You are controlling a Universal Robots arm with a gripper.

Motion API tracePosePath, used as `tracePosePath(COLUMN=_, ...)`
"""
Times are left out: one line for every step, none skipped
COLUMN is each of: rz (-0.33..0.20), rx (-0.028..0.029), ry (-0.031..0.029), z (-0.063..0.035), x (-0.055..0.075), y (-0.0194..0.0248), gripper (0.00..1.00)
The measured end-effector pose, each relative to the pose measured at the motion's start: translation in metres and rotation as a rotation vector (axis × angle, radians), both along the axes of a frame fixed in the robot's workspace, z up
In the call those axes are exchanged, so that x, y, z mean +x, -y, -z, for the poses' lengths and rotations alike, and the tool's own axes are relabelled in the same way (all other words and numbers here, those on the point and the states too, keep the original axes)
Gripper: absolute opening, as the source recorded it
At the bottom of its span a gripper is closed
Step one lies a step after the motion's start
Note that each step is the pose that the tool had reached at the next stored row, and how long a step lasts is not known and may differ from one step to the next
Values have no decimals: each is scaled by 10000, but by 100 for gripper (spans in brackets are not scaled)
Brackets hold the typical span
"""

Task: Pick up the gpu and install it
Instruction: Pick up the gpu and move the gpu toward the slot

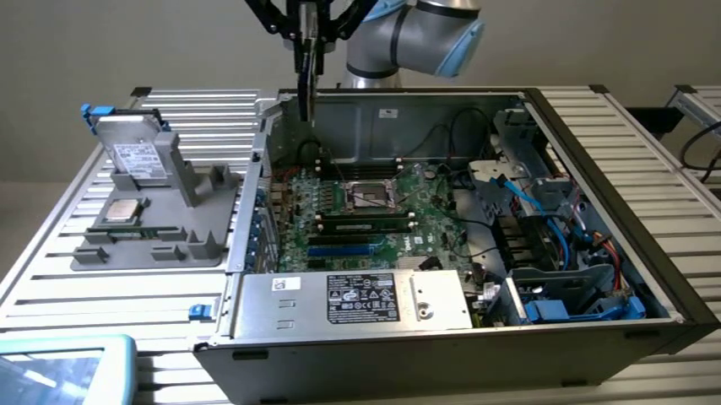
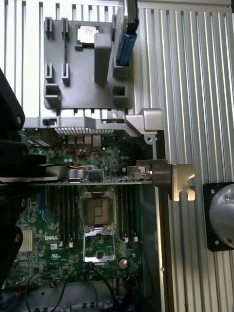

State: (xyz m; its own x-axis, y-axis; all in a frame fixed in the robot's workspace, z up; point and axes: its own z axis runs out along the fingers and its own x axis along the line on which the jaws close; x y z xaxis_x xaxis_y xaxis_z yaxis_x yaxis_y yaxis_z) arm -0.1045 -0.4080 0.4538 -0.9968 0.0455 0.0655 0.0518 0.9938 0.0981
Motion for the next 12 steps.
tracePosePath(rz=0, rx=-1, ry=0, z=3, x=46, y=0, gripper=27)
tracePosePath(rz=-2, rx=-1, ry=-1, z=7, x=71, y=0, gripper=27)
tracePosePath(rz=-2, rx=-2, ry=0, z=9, x=78, y=0, gripper=27)
tracePosePath(rz=-2, rx=-2, ry=0, z=9, x=78, y=0, gripper=27)
tracePosePath(rz=-1, rx=-3, ry=0, z=9, x=78, y=0, gripper=27)
tracePosePath(rz=-1, rx=-2, ry=0, z=9, x=78, y=0, gripper=27)
tracePosePath(rz=-1, rx=-3, ry=0, z=9, x=78, y=0, gripper=27)
tracePosePath(rz=-1, rx=-3, ry=0, z=9, x=81, y=0, gripper=27)
tracePosePath(rz=-2, rx=-3, ry=0, z=10, x=89, y=0, gripper=27)
tracePosePath(rz=-3, rx=-7, ry=5, z=11, x=103, y=-1, gripper=27)
tracePosePath(rz=-2, rx=-9, ry=8, z=14, x=133, y=0, gripper=27)
tracePosePath(rz=0, rx=-11, ry=6, z=15, x=180, y=0, gripper=27)
